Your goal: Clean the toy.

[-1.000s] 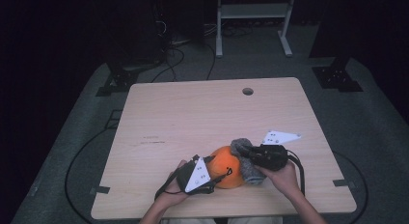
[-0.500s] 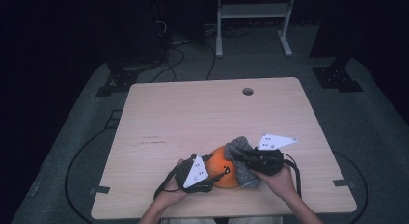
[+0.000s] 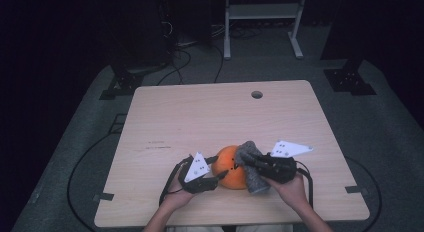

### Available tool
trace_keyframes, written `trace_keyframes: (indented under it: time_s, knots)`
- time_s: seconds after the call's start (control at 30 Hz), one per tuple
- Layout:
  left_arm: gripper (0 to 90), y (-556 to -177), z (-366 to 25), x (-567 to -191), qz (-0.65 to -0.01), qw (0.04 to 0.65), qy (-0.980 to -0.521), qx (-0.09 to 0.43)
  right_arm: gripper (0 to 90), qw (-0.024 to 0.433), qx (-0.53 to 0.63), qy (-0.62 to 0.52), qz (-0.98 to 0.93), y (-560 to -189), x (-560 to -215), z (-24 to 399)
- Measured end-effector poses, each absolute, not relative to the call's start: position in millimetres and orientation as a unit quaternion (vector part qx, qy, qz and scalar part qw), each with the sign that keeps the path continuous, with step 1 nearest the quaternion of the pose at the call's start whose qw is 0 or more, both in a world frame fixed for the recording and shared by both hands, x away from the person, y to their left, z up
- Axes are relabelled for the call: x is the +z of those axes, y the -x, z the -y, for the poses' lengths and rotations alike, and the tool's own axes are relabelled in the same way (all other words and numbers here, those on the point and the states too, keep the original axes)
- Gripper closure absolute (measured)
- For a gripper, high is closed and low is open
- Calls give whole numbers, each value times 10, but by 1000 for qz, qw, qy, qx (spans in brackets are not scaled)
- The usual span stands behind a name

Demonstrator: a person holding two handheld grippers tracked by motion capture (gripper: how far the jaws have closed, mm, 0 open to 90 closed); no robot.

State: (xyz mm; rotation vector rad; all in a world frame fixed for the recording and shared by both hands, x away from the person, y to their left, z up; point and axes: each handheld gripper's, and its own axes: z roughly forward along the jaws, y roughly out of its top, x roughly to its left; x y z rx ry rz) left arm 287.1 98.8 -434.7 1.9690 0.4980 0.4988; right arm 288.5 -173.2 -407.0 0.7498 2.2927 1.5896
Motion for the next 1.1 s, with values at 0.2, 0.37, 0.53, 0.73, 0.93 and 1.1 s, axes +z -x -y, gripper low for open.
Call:
trace_keyframes:
  time_s: [0.2, 0.37, 0.53, 0.73, 0.93, 1.1]
  knots:
    - [463, -2927, -1034, -4378, -240, 506, -807, 187, 808, 140, 523, -257, -801, -2943, -4179, 1647]
    - [458, -2982, -1041, -4379, -259, 521, -795, 173, 809, 152, 513, -281, -797, -2949, -4212, 1769]
    - [454, -3028, -1068, -4380, -280, 522, -788, 168, 807, 149, 515, -211, -818, -2778, -4197, 1560]
    - [456, -3042, -1101, -4398, -287, 524, -785, 162, 807, 162, 498, -241, -817, -2869, -4233, 1688]
    - [387, -3059, -1115, -4414, -280, 534, -785, 145, 808, 145, 501, -256, -814, -2916, -4257, 1724]
    - [431, -2942, -1007, -4380, -228, 513, -806, 188, 807, 147, 523, -230, -807, -2863, -4138, 1618]
